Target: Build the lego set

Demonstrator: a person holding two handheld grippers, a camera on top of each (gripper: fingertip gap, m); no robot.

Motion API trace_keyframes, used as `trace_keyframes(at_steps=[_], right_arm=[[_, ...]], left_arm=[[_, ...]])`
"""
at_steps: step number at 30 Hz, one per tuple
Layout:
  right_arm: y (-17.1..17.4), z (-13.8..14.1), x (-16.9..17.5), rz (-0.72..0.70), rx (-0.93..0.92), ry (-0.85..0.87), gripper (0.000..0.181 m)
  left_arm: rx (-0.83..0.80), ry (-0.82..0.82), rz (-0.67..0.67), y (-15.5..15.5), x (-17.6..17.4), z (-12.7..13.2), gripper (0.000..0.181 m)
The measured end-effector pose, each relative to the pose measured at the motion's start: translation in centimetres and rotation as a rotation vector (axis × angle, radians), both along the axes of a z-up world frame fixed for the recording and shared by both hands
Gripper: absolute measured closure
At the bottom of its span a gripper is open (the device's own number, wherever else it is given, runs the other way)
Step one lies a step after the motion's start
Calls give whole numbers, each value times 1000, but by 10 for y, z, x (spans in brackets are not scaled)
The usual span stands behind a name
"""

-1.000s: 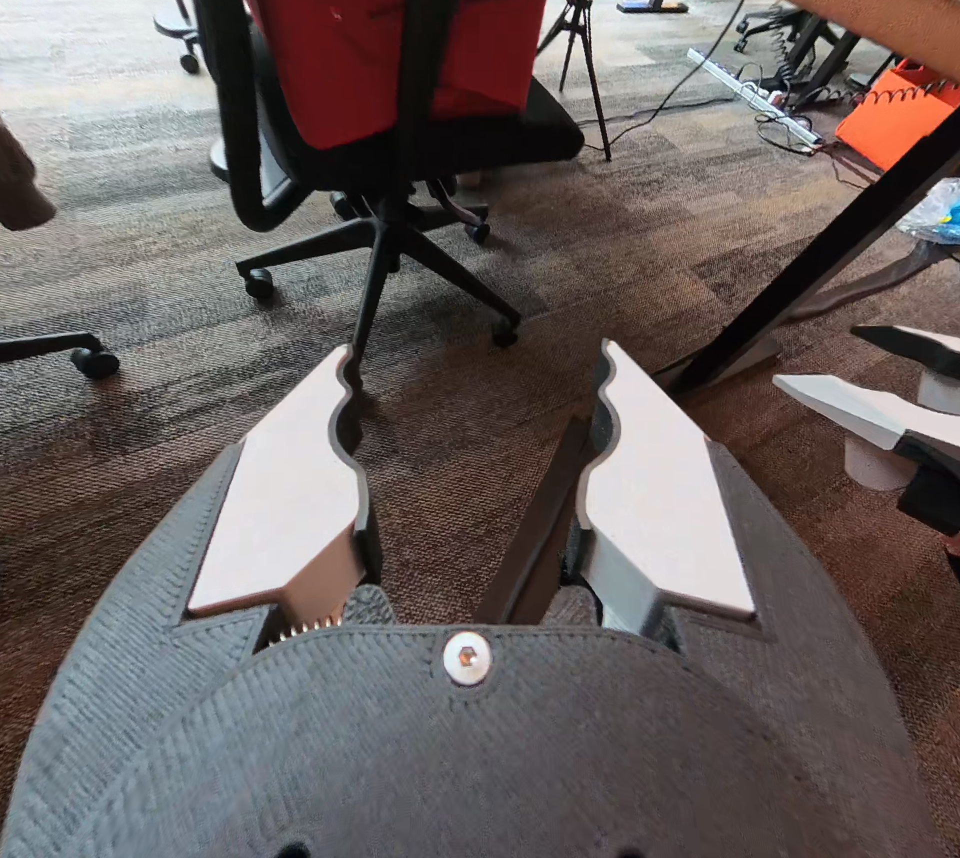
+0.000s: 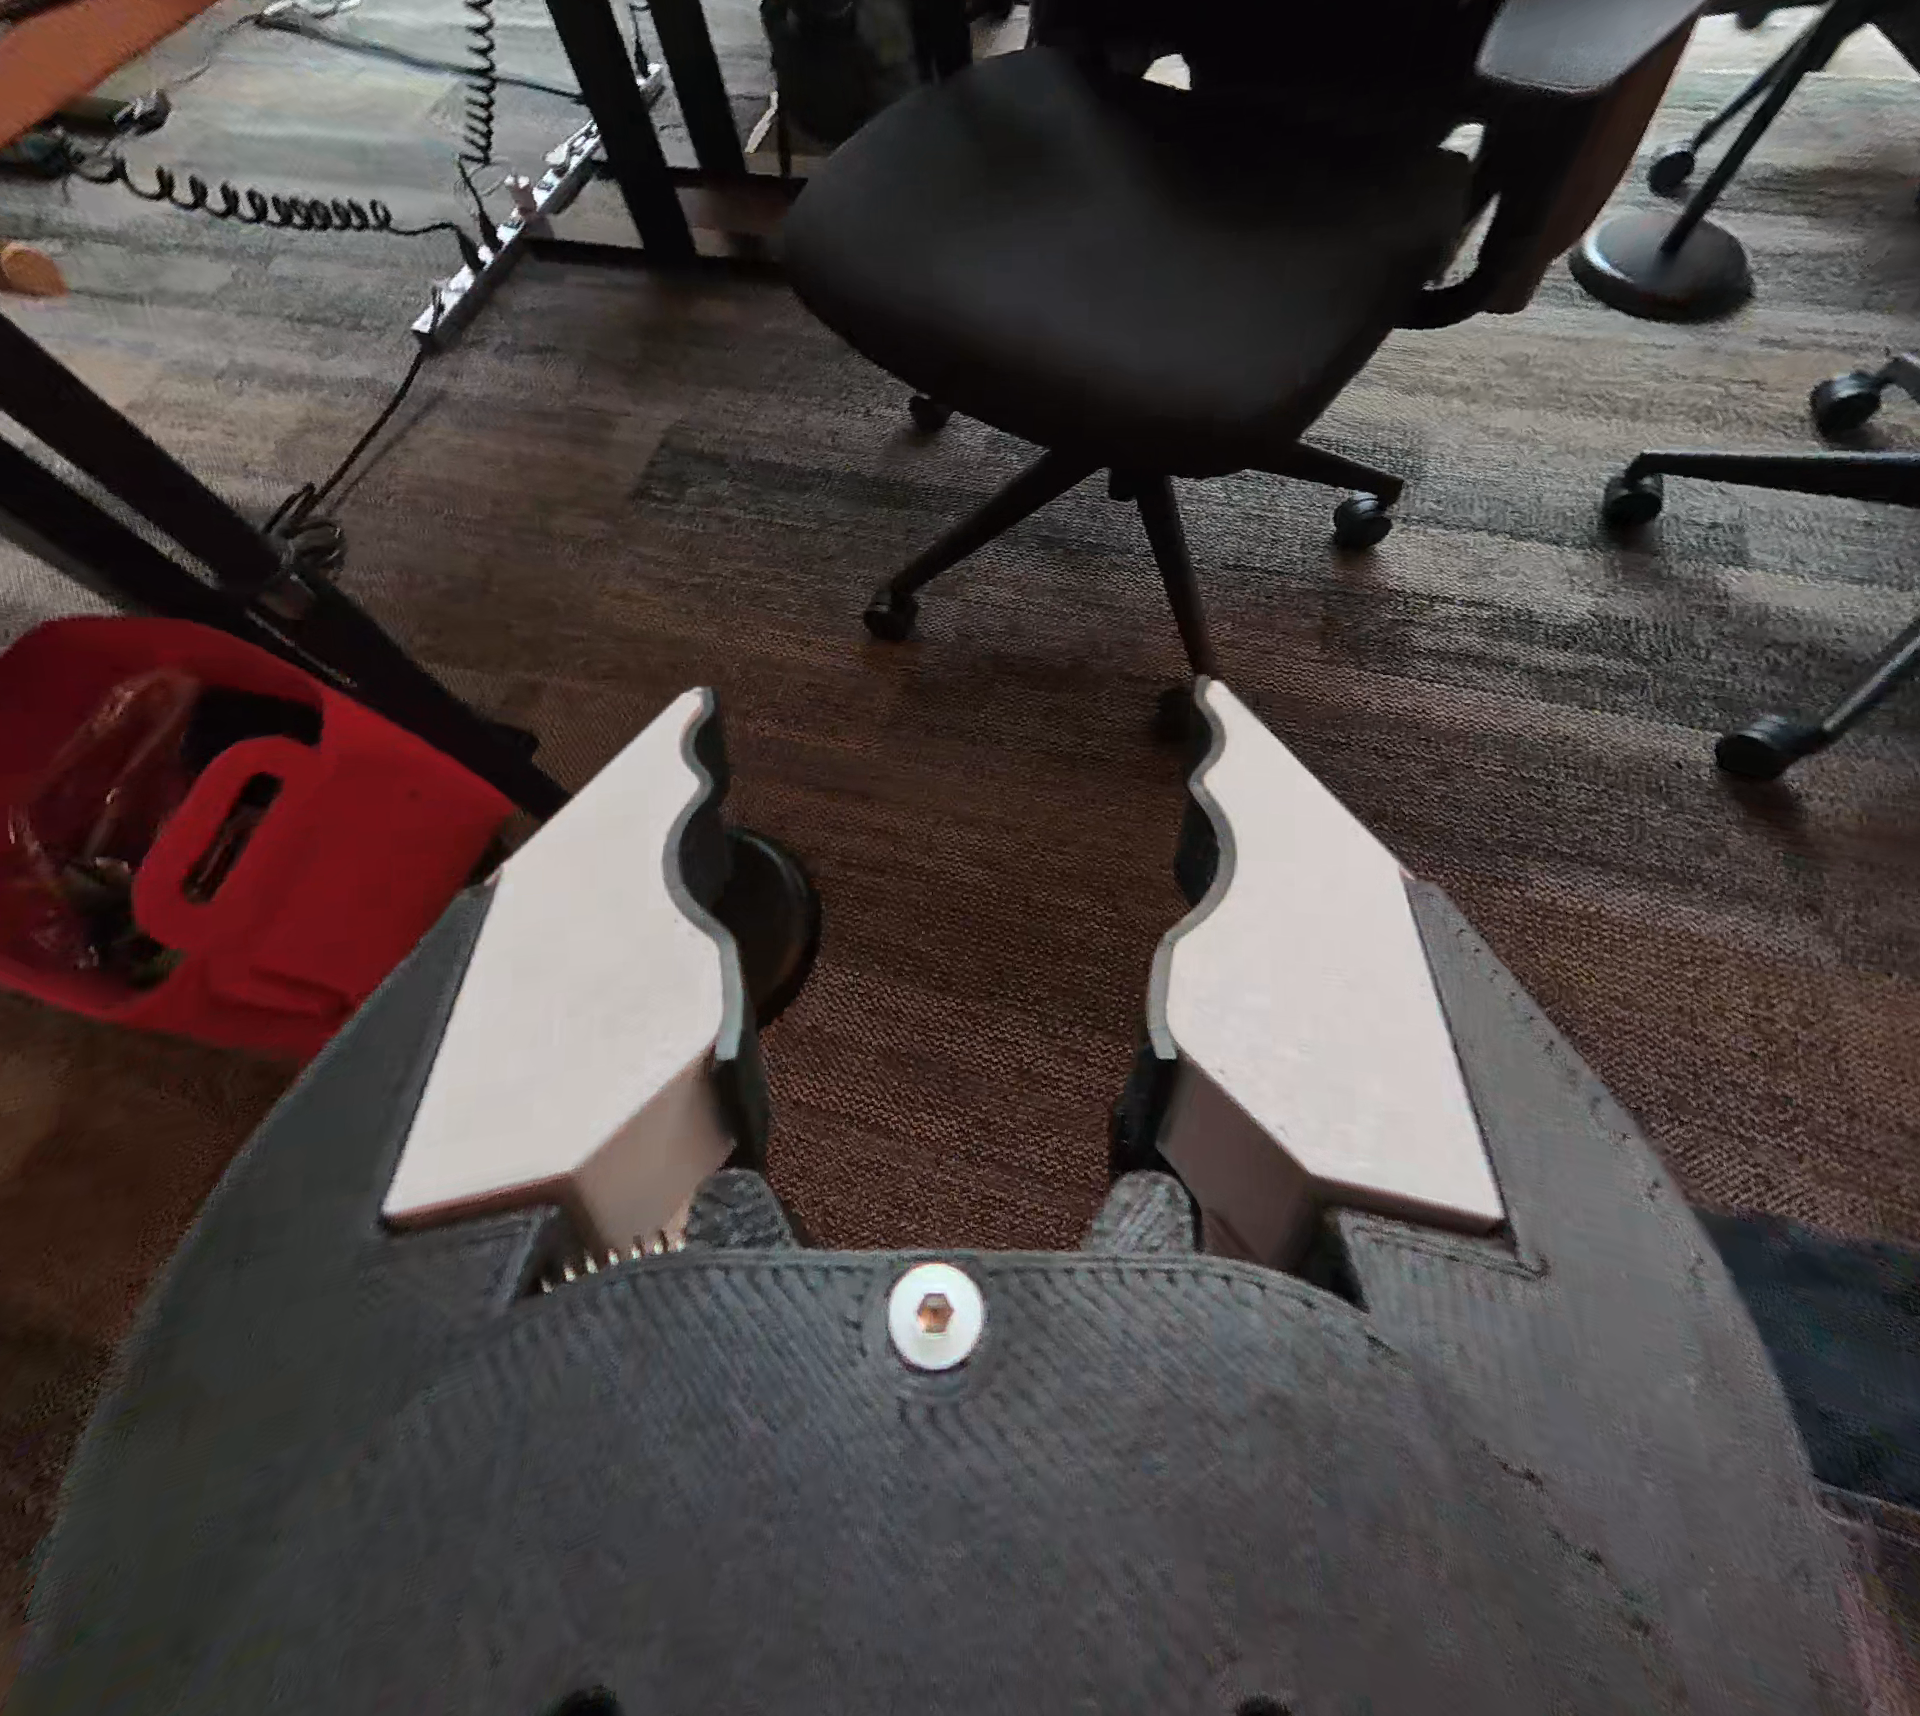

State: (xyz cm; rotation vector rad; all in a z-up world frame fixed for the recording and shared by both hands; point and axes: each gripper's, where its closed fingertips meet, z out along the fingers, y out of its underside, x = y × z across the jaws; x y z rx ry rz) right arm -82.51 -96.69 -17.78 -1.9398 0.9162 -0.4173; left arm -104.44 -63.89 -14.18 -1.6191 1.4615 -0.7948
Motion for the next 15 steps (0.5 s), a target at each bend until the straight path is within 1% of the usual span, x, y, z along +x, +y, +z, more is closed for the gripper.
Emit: trace_keyframes(at_steps=[2, 3, 6, 8, 10, 13, 15], right_arm=[[33, 8, 17, 96, -14, -38, 129], [48, 12, 26, 144, -12, -47, 129], [80, 35, 59, 261, -37, -106, 131], [86, 56, 87, 298, -81, -118, 131], [87, 81, 113, 330, -105, -99, 131], [84, 106, 153, 351, -173, -81, 131], [93, 119, 170, 363, -169, -65, 131]], left_arm=[[-33, 13, 61, 12, 11, -7, 95], [-43, 13, 94, 18, 17, -7, 95], [-46, 10, 193, 35, 35, 8, 98], [-76, 9, 244, 42, 49, 23, 98], [-112, -23, 258, 48, 67, 43, 98], [-88, -1, 259, 68, 93, 61, 94], [-62, -7, 211, 79, 114, 69, 94]])
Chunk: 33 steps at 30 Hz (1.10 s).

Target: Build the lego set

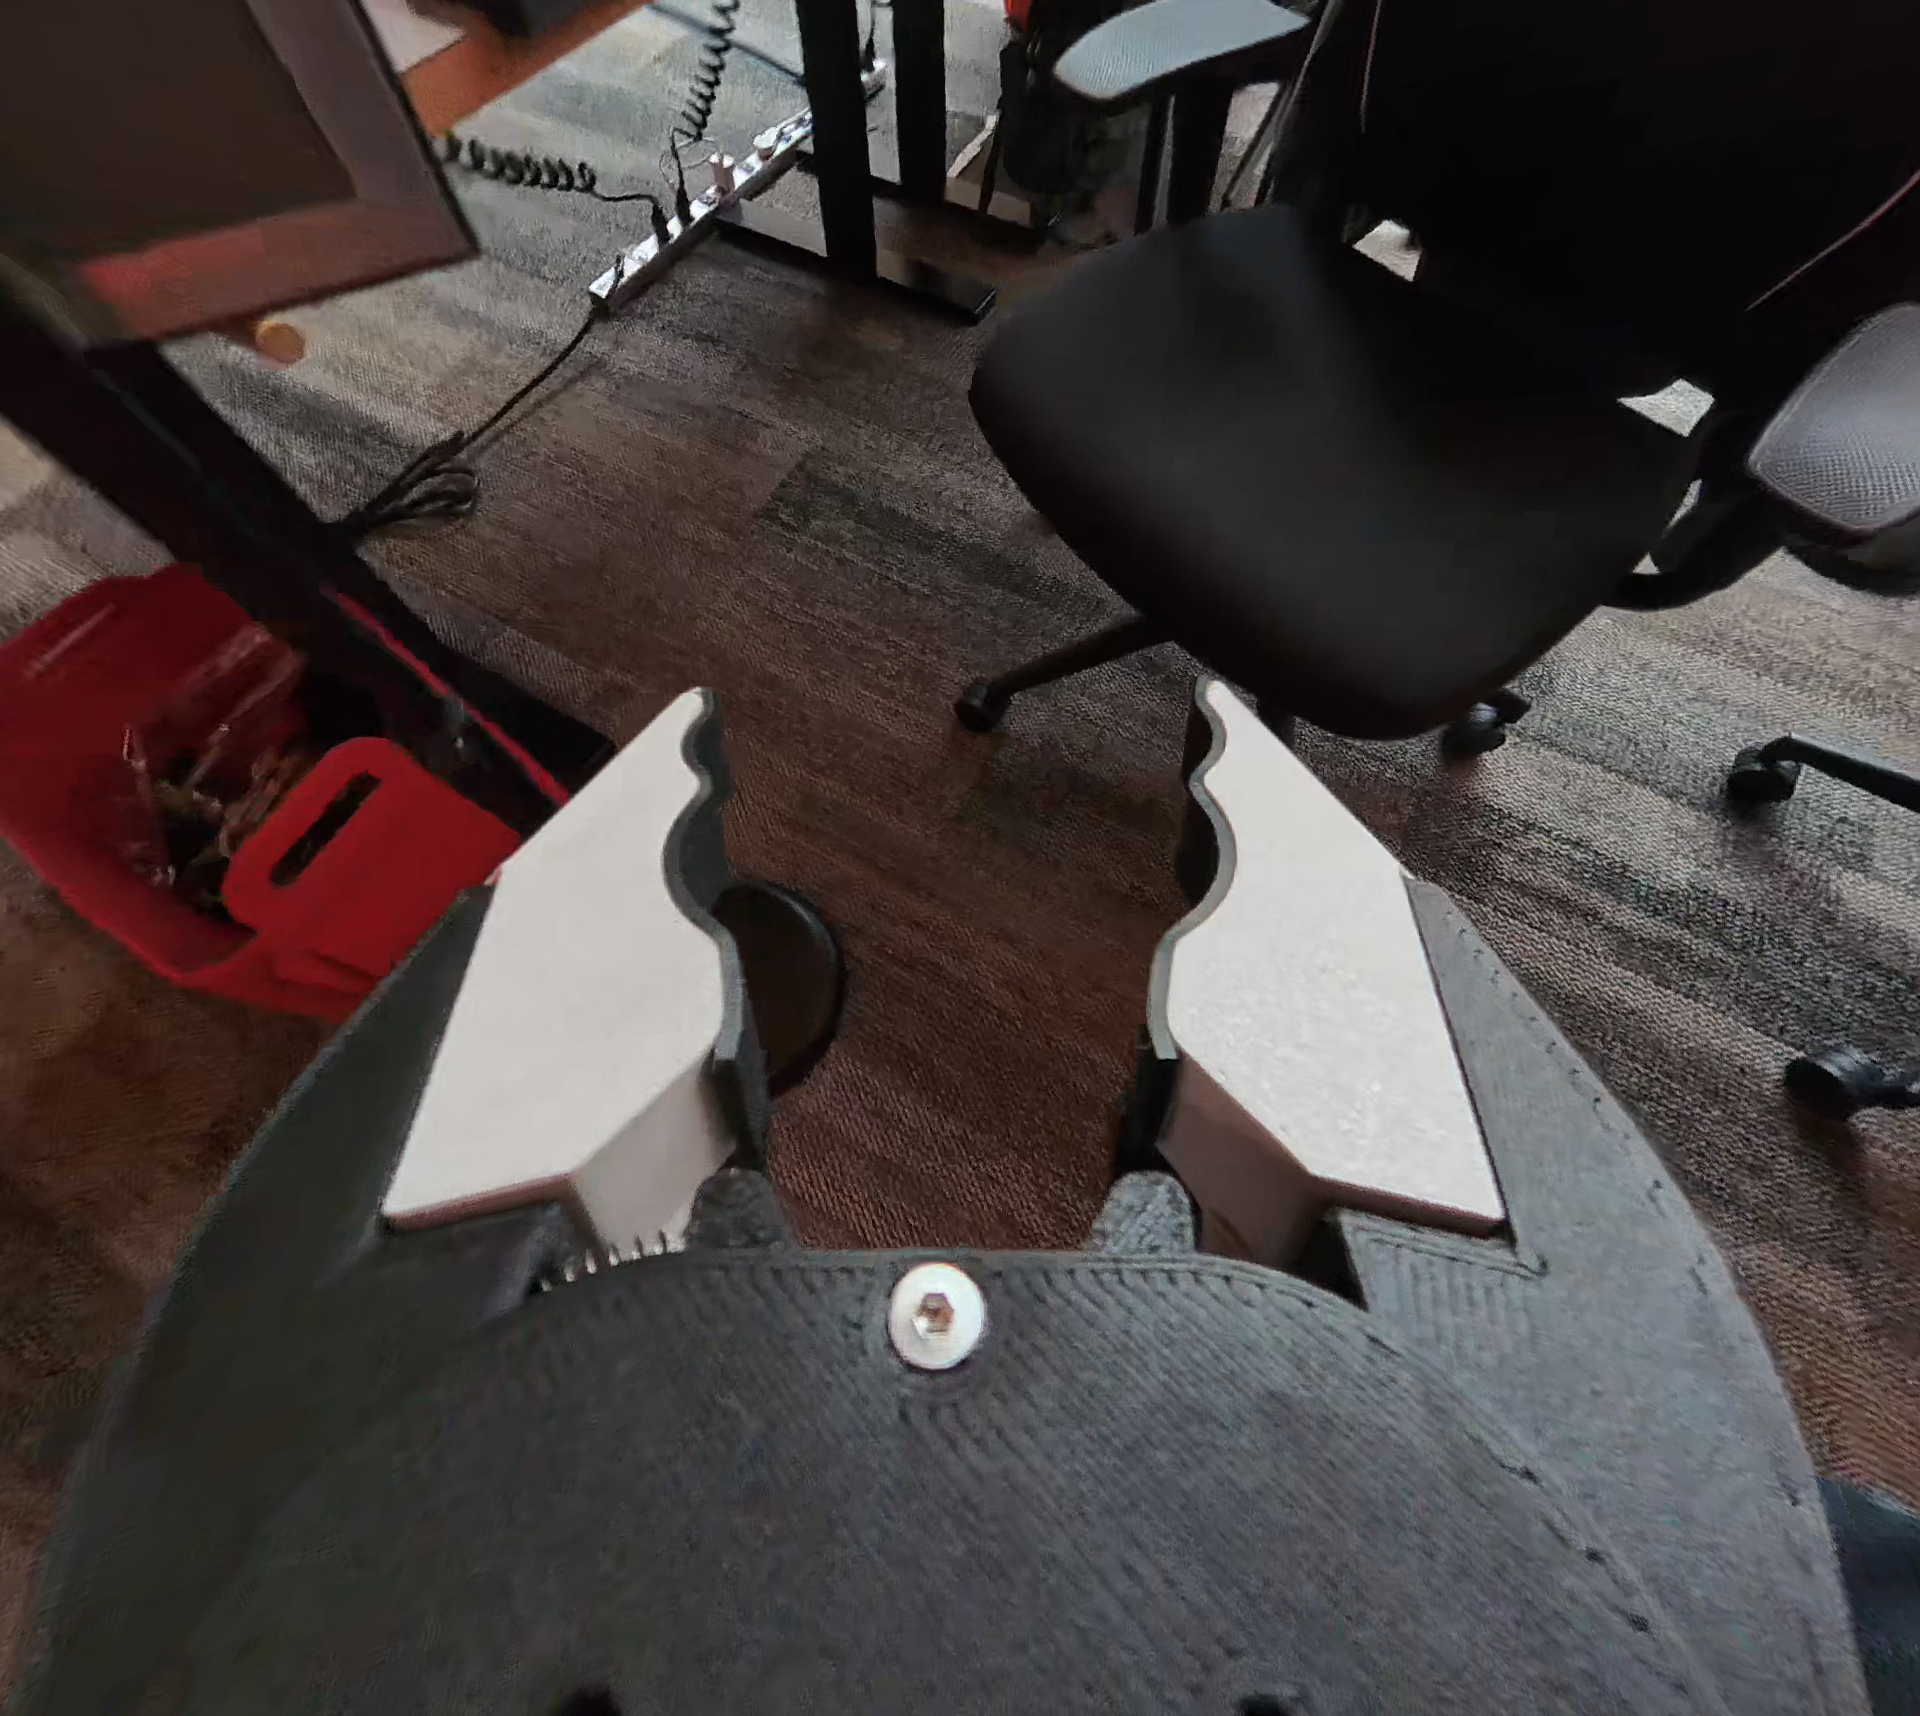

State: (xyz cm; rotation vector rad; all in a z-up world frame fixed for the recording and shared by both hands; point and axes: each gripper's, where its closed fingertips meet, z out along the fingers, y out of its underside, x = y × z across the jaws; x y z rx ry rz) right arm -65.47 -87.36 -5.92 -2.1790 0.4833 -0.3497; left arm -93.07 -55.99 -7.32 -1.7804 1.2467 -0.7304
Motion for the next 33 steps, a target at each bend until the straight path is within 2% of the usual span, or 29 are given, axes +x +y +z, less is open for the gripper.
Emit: trace_keyframes(at_steps=[4, 7, 9, 12, 15, 18, 21, 23, 26, 28, 30, 33], right_arm=[[29, 3, 25, -54, -7, -17, 134], [47, -16, 37, -125, -45, 3, 138], [53, -36, 46, -150, -73, 11, 142], [41, -63, 60, -194, -136, 50, 141], [13, -65, 82, -190, -156, 20, 132], [-20, -69, 104, 2, -284, 16, 109], [-60, -88, 129, 290, -483, 49, 80], [-78, -107, 145, 447, -568, 111, 73], [-88, -132, 160, 675, -631, 201, 73], [-87, -140, 166, 789, -646, 277, 67], [-87, -148, 176, 900, -688, 297, 59], [-84, -164, 195, 1038, -763, 239, 41]], left_arm=[[17, 17, -162, 13, 46, -22, 96], [-24, -31, -278, 17, 87, -42, 101], [-47, -72, -379, 16, 117, -44, 104], [-66, -38, -561, 6, 154, -44, 103], [-27, 7, -738, -14, 187, -36, 100], [-88, 89, -898, -62, 222, -38, 96], [-202, 89, -960, -139, 267, -37, 90], [-269, 93, -953, -196, 300, -46, 90], [-374, 234, -939, -276, 339, -85, 79], [-380, 319, -913, -309, 360, -110, 73], [-414, 357, -912, -336, 376, -124, 70], [-347, 483, -919, -346, 391, -150, 58]])
